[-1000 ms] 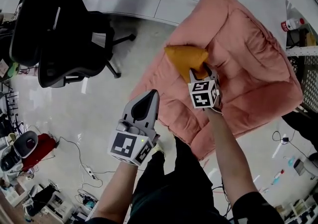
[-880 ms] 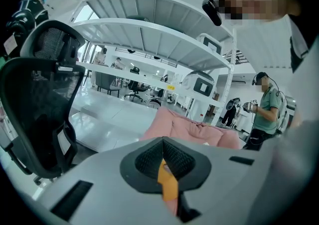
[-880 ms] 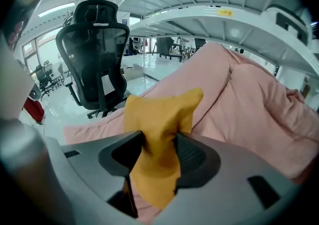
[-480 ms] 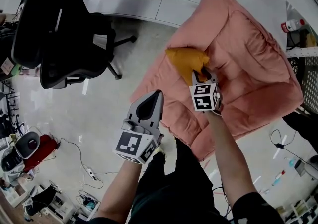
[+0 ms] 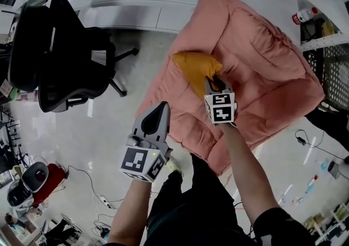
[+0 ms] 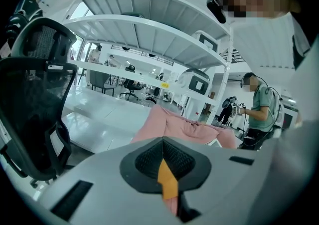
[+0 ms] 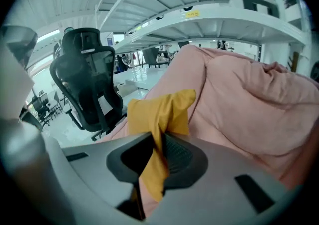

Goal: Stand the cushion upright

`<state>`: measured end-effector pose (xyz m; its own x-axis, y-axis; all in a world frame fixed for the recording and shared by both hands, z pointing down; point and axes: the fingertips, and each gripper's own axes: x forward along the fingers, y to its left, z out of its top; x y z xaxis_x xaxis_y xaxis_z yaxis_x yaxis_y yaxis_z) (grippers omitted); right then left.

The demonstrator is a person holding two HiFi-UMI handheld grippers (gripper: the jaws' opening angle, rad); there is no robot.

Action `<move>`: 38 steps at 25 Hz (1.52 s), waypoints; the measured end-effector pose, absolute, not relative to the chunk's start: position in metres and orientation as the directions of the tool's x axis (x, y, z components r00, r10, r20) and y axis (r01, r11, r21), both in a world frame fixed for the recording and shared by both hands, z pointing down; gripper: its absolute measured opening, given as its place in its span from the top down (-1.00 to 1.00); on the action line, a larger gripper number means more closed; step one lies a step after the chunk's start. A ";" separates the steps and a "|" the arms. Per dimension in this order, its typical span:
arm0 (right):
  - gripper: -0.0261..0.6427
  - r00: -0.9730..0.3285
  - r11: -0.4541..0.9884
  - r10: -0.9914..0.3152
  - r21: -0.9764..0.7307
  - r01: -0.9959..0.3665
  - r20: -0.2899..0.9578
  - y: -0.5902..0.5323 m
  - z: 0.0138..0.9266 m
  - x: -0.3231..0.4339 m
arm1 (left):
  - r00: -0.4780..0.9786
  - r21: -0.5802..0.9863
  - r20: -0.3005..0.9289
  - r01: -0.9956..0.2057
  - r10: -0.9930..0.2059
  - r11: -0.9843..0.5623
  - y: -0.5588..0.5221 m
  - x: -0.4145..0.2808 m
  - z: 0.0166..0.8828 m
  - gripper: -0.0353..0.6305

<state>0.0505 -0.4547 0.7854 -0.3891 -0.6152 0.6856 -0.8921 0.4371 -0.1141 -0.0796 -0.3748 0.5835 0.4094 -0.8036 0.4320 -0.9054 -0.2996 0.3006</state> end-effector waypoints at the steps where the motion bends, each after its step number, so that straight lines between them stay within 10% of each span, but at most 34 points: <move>1: 0.73 -0.391 0.413 -0.628 -0.138 -0.900 0.673 -0.456 0.779 0.056 | 0.411 0.297 0.434 -0.905 -0.802 -0.304 -0.375 -0.077 0.582 0.89; 21: 0.75 -0.251 -0.116 -0.828 -0.591 -0.798 0.501 -0.444 0.770 0.230 | 0.522 0.282 0.426 -0.853 -0.739 -0.440 -0.381 -0.005 0.568 0.89; 38: 0.76 -0.373 -0.002 -0.694 -0.520 -0.854 0.616 -0.428 0.780 0.241 | 0.552 0.282 0.423 -0.834 -0.718 -0.475 -0.382 0.007 0.562 0.89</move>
